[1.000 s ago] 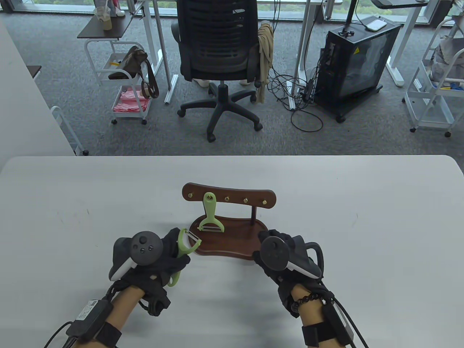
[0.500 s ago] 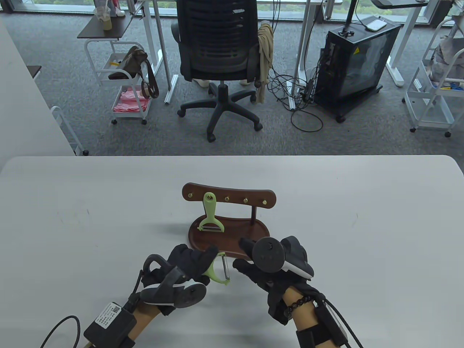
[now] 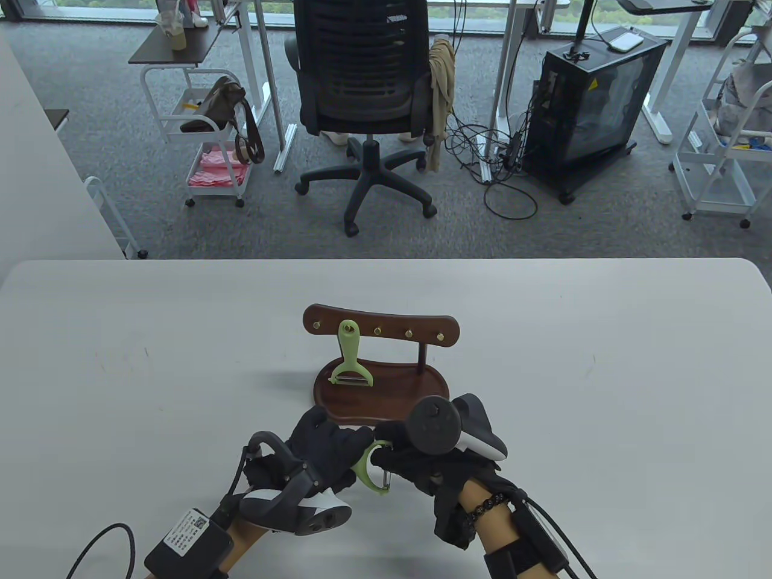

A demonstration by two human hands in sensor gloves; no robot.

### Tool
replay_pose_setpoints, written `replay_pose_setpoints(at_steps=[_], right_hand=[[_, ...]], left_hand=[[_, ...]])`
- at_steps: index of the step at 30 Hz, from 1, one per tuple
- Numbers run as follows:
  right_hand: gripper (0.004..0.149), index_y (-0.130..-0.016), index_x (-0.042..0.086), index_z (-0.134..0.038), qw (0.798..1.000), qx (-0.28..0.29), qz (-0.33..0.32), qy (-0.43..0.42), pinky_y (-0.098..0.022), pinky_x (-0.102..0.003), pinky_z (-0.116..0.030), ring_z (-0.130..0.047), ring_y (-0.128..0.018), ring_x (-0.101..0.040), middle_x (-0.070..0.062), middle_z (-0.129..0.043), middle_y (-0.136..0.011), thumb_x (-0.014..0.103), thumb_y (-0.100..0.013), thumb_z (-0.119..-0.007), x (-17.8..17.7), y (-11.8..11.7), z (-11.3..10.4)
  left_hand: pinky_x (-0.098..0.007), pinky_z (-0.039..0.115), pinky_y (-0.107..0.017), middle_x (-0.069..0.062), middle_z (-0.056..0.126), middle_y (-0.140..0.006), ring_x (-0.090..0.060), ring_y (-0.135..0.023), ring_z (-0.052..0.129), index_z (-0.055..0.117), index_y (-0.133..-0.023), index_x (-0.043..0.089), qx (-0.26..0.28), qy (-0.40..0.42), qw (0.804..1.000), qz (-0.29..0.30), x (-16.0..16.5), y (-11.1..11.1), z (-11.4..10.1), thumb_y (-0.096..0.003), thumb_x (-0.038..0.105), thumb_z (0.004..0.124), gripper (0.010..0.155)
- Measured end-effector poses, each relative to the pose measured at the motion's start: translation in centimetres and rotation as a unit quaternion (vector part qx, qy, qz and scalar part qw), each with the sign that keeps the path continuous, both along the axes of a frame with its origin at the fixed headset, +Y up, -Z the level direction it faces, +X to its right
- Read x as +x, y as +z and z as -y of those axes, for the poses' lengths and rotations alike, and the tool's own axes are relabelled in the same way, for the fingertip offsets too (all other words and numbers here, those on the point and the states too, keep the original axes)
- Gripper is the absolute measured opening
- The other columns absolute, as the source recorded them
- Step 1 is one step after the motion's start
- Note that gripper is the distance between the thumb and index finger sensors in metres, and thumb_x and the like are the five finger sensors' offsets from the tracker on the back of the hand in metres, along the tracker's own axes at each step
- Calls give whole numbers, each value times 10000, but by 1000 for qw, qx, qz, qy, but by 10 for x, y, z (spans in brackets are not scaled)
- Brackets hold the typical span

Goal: Hook vegetable scraper onto key rack

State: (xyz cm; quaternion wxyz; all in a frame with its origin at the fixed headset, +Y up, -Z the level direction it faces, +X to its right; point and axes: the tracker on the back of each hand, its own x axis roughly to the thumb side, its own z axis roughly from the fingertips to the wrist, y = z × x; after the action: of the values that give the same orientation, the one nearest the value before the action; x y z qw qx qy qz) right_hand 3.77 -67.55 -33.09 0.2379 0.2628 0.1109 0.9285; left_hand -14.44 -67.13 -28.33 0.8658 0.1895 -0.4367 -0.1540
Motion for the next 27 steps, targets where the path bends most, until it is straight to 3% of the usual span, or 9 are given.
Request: replay_pose_setpoints(at_steps=[4,9,14,17,21,27], right_hand=[[596,-973,40,-737,1000,1,2,-18,-483,-458,-954,-1080,-599,-243,-79,-975,-768,453,-544,-708,-1,0,1],[488,-914,61,-807,1000,7,8,-16,-404,-404,-984,-1103,-487,-184,-34,-1019,-669,385,-560,-713,-3,-1,1],[464,-896,50,-828,999,22,30,-15,-355,-375,-982,-1088,-432,-171,-37,-1019,-638,349,-553,-734,2,-3,0],[468,-901,42,-820,997,52,50,-3,-349,-368,-978,-1079,-429,-168,-37,-1011,-641,337,-549,-728,9,-5,-2],[473,-913,38,-804,989,112,99,-15,-357,-361,-980,-1079,-442,-163,-40,-1003,-662,324,-542,-738,27,-6,-14],[466,-904,47,-811,957,212,175,-93,-351,-359,-990,-1092,-437,-160,-38,-1012,-660,317,-528,-763,58,0,-35]], left_hand=[[-640,806,-678,29,940,-864,-160,-687,1075,680,-1017,136,-2,-5,1000,7,-1,2,1,-395,506,907,758],[-649,792,-684,29,928,-882,-164,-709,1064,666,-1026,140,-9,4,1000,4,-2,0,3,-404,501,899,757],[-677,729,-709,-40,828,-993,-250,-848,980,537,-1100,88,-5,18,1000,-17,-7,-5,4,-457,468,854,812],[-716,661,-716,-140,699,-1085,-356,-954,868,416,-1132,34,-1,34,998,-56,-19,-13,1,-463,495,832,912],[-749,589,-717,-209,594,-1129,-453,-1014,752,347,-1141,6,-16,86,989,-120,-47,-29,-9,-487,517,788,940],[-763,559,-704,-256,562,-1129,-515,-1019,699,335,-1139,-13,-36,144,963,-226,-97,-53,-14,-505,532,753,935]])
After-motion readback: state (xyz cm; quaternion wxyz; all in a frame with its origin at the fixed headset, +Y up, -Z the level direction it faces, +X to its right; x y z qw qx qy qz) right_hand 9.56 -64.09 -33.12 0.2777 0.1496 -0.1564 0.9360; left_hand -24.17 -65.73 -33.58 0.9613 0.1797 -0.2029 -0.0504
